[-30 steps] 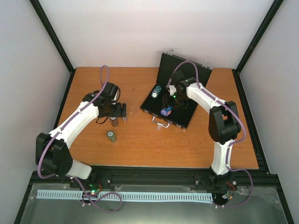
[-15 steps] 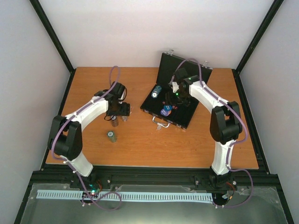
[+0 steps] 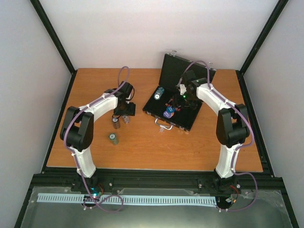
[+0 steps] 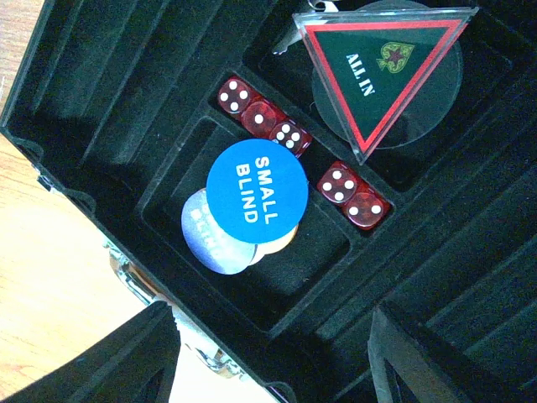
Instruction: Pack up texas hold em set
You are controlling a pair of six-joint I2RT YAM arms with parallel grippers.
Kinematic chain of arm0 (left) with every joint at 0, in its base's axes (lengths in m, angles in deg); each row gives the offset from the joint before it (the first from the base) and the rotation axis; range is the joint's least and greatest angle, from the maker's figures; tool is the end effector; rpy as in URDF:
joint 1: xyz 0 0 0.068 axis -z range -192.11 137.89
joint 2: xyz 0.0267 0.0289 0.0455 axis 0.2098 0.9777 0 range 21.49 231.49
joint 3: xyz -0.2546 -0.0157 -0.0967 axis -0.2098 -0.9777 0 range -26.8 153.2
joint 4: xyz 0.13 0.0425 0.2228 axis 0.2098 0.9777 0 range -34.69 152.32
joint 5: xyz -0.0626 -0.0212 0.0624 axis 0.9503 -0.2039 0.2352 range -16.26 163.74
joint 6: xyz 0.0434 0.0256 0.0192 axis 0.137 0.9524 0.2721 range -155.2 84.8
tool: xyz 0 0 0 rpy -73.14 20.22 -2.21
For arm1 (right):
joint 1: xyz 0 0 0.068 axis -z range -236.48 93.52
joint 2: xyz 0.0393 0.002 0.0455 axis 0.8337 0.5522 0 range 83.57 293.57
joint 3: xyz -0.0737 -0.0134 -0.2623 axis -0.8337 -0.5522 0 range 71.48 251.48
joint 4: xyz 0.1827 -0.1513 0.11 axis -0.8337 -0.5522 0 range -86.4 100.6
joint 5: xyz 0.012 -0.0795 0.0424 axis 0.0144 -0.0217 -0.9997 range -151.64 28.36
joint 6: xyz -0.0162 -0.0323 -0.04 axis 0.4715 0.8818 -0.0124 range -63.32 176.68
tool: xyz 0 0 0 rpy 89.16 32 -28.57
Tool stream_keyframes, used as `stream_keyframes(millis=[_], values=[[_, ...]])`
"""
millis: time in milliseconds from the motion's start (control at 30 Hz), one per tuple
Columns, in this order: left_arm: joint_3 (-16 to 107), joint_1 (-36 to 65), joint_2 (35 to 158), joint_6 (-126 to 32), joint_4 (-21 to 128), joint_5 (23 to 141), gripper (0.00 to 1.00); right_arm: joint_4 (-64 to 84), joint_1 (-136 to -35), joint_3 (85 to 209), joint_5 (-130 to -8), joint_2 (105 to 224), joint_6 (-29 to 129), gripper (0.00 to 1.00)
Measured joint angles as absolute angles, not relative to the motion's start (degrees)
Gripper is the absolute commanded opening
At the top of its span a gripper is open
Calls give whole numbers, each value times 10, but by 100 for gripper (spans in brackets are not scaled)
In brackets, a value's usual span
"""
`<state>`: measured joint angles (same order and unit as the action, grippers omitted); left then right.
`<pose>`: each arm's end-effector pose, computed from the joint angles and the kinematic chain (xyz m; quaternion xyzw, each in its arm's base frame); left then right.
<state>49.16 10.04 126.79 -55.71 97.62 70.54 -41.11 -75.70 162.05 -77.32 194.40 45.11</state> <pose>0.3408 -0.1365 0.1965 0.0097 0.9868 -0.0323 0.1585 0.3727 0.1400 0.2287 -0.0866 0.9748 0.1711 0.1139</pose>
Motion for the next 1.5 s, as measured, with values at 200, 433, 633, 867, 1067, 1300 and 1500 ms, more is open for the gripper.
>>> stream_keyframes(millis=[200,433,633,867,1067,1300,1500], values=[[491,102,1277,-553,977,706,64,-408,-752,1619,-776,1944,451,64],[474,102,1277,-549,973,705,47,-406,-750,1616,-780,1944,451,64],[471,102,1281,-546,971,706,10,-406,-749,1610,-782,1944,451,64],[471,102,1278,-544,972,713,1,-406,-748,1610,-782,1944,451,64],[449,102,1199,-547,964,753,1,-404,-748,1608,-775,1942,450,64],[449,103,1115,-576,874,800,1,-400,-744,1597,-753,1925,448,64],[468,110,1190,-617,804,809,1,-395,-737,1597,-734,1925,448,64]])
